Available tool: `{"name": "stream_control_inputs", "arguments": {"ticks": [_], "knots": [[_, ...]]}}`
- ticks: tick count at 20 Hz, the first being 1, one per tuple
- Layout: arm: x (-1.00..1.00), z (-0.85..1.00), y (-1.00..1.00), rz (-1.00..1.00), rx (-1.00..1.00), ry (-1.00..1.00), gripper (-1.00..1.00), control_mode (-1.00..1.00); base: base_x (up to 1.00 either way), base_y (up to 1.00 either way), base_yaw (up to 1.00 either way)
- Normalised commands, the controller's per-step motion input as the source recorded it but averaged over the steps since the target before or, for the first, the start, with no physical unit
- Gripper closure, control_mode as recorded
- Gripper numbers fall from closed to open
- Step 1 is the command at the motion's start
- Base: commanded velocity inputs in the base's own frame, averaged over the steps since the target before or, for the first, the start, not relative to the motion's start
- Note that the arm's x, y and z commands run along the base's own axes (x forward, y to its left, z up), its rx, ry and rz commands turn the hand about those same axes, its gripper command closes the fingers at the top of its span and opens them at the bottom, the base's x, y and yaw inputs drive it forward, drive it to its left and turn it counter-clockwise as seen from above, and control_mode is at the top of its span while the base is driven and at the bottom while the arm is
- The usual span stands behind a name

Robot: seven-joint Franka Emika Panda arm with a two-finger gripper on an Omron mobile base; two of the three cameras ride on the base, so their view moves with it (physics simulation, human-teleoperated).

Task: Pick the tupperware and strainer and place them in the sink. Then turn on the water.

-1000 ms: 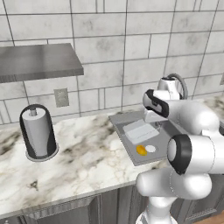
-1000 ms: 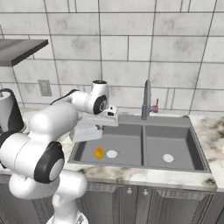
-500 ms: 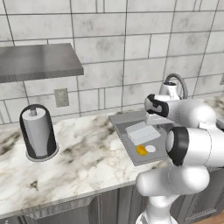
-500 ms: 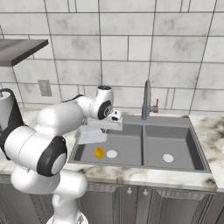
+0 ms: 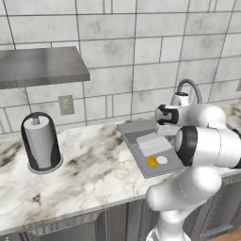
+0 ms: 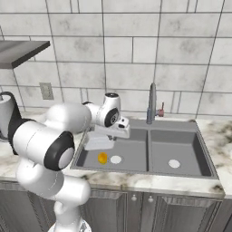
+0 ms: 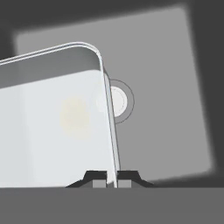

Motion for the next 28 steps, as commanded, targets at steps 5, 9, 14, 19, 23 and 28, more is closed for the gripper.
{"name": "stream_control_inputs", "arguments": {"ticks": [5,9,14,19,23,28], "knots": [[0.24,-0.35,-0.08,-0.04,0.0,0.0,1.0,-1.0,0.0,0.0,0.0],[0.22,-0.32,-0.17,-0.03,0.0,0.0,1.0,-1.0,0.0,0.0,0.0],[0.13,-0.28,-0.11,0.0,0.0,0.0,1.0,-1.0,0.0,0.0,0.0],[0.0,-0.37,0.0,0.0,0.0,-0.01,1.0,-1.0,0.0,0.0,0.0],[0.05,-0.5,0.0,0.0,0.0,-0.03,1.0,-1.0,0.0,0.0,0.0],[0.07,-0.44,0.0,0.0,0.0,-0.01,1.0,-1.0,0.0,0.0,0.0]]}}
